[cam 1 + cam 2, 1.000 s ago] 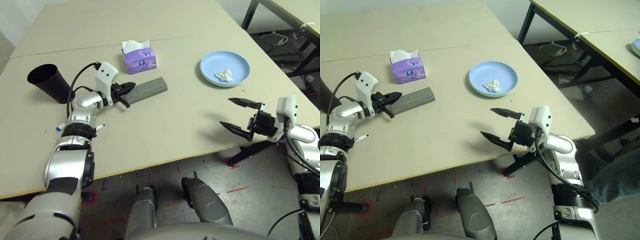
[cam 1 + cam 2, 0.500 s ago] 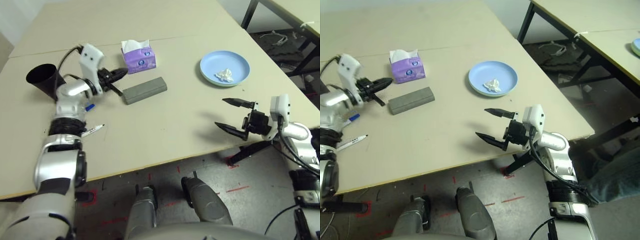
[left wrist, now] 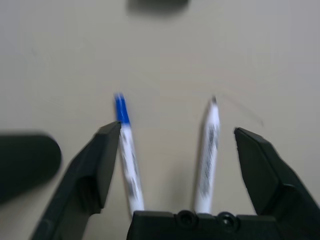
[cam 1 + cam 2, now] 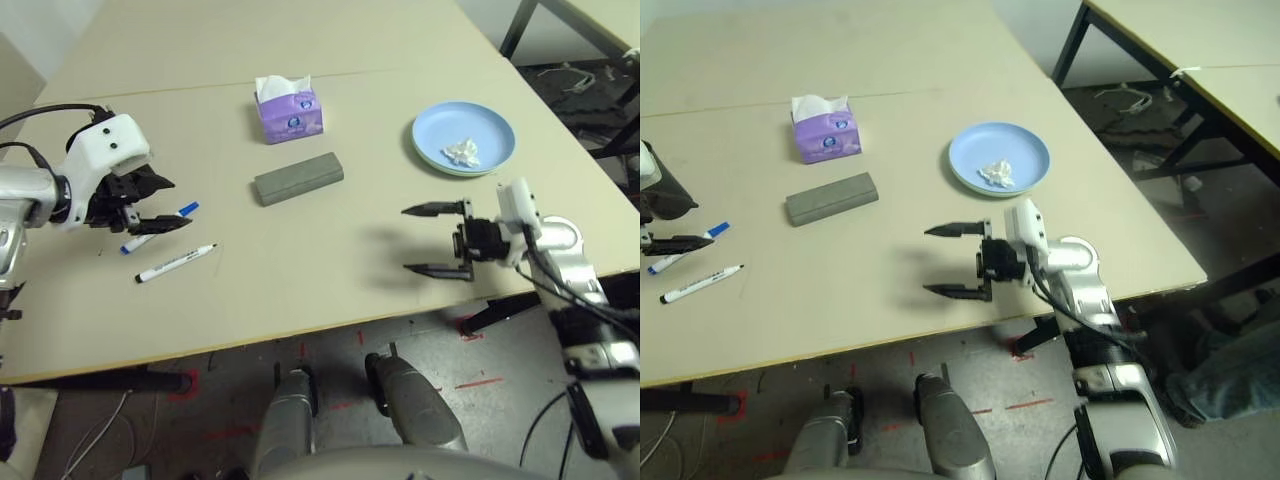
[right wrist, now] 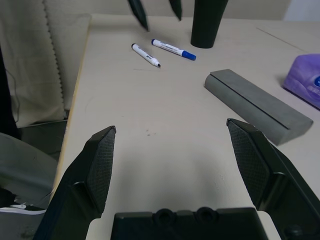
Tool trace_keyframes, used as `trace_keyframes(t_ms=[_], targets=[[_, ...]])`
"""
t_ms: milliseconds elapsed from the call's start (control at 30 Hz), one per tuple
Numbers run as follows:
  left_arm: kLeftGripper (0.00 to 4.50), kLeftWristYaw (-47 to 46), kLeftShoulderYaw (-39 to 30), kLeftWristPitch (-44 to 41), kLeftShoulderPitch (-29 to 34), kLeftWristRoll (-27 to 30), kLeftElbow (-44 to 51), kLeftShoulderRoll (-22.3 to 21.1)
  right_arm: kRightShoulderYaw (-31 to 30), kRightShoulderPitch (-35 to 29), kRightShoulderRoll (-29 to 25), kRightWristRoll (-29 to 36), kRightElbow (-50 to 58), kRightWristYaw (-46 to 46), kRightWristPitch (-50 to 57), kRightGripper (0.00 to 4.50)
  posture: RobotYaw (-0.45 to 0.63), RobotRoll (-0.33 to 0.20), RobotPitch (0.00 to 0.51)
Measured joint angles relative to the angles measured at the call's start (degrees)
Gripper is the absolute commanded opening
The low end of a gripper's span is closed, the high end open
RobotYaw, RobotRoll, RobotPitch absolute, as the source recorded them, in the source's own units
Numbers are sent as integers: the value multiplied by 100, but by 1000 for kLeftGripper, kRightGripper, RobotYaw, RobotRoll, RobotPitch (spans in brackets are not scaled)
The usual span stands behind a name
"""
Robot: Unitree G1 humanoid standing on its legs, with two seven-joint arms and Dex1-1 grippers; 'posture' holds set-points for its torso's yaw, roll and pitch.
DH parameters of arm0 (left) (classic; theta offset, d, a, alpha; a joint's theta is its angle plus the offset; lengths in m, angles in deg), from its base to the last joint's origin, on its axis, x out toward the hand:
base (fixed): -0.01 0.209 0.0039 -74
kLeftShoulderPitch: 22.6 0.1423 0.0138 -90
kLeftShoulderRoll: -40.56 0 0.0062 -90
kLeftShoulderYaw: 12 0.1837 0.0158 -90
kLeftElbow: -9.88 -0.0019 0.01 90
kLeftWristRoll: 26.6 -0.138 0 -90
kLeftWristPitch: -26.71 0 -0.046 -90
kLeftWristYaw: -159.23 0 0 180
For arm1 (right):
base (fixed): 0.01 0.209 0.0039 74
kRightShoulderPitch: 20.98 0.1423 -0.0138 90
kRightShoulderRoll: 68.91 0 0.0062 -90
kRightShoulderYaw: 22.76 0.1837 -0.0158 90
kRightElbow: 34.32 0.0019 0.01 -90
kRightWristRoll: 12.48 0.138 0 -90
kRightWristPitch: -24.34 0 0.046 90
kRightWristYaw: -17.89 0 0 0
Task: Organize and tidy the items on the table.
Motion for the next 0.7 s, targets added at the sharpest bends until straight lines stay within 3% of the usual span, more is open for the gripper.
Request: trace_keyframes(t_ms=[133,333,700], targets=[[4458,255,385,244,70,-226,7,-55,-114,8,31,-90,-106,58,2,4500,-195,0,220],[4458,271,916,796,-70,-665,-228,257,-116,-107,16,-90,177,-46,155,4500,-231,0,217],[4458,183,1113,1497,-318,-1180,-1136,504,-108,-408,-90,-58,861,-346,574,4500,-252,0,215]])
